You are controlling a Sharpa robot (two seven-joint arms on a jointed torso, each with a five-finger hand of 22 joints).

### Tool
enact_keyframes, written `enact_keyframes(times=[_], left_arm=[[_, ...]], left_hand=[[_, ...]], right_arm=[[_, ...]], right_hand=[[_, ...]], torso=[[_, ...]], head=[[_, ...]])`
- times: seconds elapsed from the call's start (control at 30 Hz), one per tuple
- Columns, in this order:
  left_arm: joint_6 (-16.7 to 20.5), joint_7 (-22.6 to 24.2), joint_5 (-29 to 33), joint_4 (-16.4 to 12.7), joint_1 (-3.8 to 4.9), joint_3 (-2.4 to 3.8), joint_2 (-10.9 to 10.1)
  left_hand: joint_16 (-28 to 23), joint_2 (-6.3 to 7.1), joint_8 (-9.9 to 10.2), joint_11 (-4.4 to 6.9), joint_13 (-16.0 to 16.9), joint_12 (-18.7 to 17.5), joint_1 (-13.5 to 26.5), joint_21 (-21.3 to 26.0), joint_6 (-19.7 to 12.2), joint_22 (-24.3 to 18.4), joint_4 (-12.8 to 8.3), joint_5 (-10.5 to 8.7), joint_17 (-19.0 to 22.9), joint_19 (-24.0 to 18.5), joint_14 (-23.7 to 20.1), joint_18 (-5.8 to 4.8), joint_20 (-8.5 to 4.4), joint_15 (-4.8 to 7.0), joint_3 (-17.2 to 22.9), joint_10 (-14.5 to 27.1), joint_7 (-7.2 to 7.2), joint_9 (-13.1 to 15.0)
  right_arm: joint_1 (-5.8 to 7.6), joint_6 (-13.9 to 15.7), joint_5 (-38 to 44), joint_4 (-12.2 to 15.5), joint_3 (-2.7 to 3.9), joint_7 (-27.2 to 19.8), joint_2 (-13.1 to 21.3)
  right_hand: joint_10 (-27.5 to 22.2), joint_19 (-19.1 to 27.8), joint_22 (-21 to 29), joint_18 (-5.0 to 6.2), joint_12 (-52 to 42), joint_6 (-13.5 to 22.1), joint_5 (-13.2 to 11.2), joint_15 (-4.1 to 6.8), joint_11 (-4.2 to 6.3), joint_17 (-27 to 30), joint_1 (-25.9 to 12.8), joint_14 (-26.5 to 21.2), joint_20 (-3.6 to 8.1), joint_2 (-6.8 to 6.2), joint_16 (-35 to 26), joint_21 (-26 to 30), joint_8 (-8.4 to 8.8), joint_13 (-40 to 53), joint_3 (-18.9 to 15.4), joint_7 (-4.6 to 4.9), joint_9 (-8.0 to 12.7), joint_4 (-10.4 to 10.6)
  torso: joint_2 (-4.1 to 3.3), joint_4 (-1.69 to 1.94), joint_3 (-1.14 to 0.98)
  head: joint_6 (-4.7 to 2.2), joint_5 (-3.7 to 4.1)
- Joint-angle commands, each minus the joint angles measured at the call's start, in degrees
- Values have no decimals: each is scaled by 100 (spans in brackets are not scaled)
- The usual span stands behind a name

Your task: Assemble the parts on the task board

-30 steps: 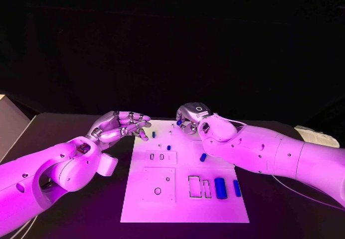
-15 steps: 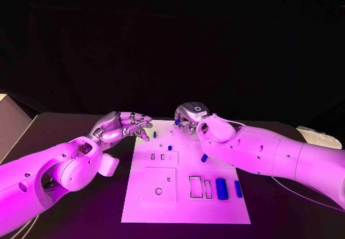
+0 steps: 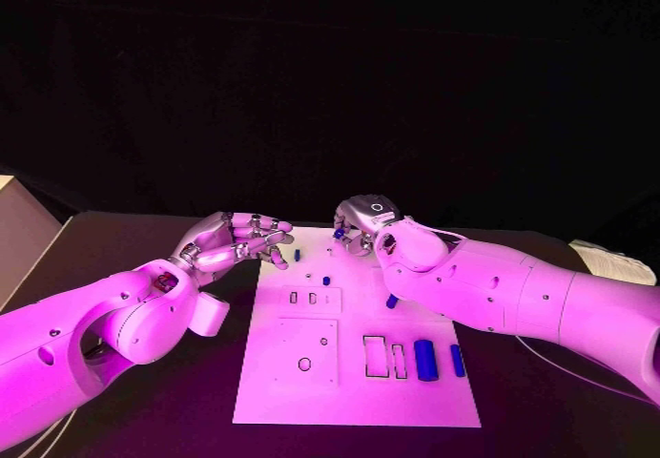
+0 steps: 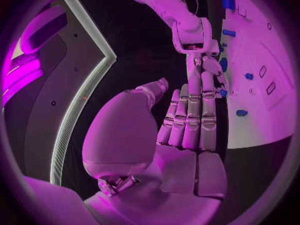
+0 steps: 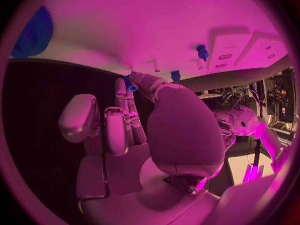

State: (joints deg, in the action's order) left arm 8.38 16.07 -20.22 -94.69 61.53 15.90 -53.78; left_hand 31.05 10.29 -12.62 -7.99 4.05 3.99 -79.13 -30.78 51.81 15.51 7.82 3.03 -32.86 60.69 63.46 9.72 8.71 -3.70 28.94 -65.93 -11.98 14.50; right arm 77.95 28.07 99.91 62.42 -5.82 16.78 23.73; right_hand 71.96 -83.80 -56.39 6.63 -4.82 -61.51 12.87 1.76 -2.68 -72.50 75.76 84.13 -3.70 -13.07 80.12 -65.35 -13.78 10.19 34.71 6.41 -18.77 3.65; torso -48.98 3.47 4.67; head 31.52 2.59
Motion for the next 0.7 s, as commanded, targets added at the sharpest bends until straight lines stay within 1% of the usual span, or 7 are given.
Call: enact_keyframes(times=[0.03,0.17,0.23,0.33,0.47,0.6,0.7], left_arm=[[-121,13,-36,-10,2,4,11],[-125,6,-44,-4,2,4,11],[-127,5,-46,-3,2,5,12],[-133,2,-47,-2,2,5,15],[-138,0,-50,-2,2,5,19],[-141,-2,-51,-2,2,5,21],[-143,-3,-52,-1,2,5,24]], left_hand=[[-35,-12,25,2,-9,-33,3,-36,-36,5,-4,0,-6,-22,-41,40,-4,-10,19,31,6,9],[-35,-12,25,2,-9,-33,3,-36,-36,5,-4,0,-6,-22,-41,40,-4,-10,19,31,6,9],[-35,-12,25,2,-9,-33,3,-36,-36,5,-4,0,-6,-22,-41,40,-4,-10,19,31,6,9],[-35,-12,25,2,-9,-33,3,-36,-36,5,-4,0,-6,-22,-41,40,-4,-10,19,31,6,9],[-35,-12,25,2,-9,-33,3,-36,-36,5,-4,0,-6,-22,-41,40,-4,-10,19,31,6,9],[-38,-11,32,-1,-8,-32,7,-46,-43,12,-8,0,-9,-38,-48,40,0,-14,19,41,3,12],[-38,-11,32,-1,-8,-32,7,-46,-43,12,-8,0,-9,-38,-48,40,0,-14,19,41,3,12]], right_arm=[[-2,-87,37,-6,3,-33,-10],[-3,-120,32,9,2,-56,-13],[-4,-118,30,11,1,-64,-19],[-5,-114,29,7,1,-72,-32],[-6,-100,19,-12,0,-83,-58],[-6,-100,5,-34,0,-87,-79],[-7,-99,-1,-61,0,-86,-99]], right_hand=[[29,-37,-1,-69,30,-15,20,30,-7,-5,-3,288,40,32,39,-26,-15,6,-8,-10,-317,26],[31,-39,-12,-71,30,-12,20,29,-8,-5,-9,288,39,27,40,-33,-14,8,-10,-9,-320,27],[32,-38,-11,-71,31,-10,21,29,-8,-4,-13,288,39,24,40,-32,-14,10,-11,-8,-322,29],[32,-38,-11,-71,31,-10,21,29,-8,-4,-13,288,39,24,40,-32,-14,10,-11,-8,-322,29],[33,-38,-10,-71,31,-9,21,29,-9,-9,-17,288,39,23,43,-32,-13,12,-11,-8,-325,31],[33,-38,-11,-71,32,-5,21,28,-10,-11,-24,289,39,23,45,-32,-12,14,-11,-7,-327,36],[33,-38,-11,-71,32,-5,21,28,-10,-11,-24,289,39,23,45,-32,-12,14,-11,-7,-327,36]], torso=[[-9,-5,1],[-9,-5,2],[-15,-6,1],[-20,1,1],[-18,3,7],[-25,-2,10],[-27,-5,7]], head=[[7,-7],[14,-11],[6,-13],[12,-14],[11,-14],[11,-22],[12,-23]])
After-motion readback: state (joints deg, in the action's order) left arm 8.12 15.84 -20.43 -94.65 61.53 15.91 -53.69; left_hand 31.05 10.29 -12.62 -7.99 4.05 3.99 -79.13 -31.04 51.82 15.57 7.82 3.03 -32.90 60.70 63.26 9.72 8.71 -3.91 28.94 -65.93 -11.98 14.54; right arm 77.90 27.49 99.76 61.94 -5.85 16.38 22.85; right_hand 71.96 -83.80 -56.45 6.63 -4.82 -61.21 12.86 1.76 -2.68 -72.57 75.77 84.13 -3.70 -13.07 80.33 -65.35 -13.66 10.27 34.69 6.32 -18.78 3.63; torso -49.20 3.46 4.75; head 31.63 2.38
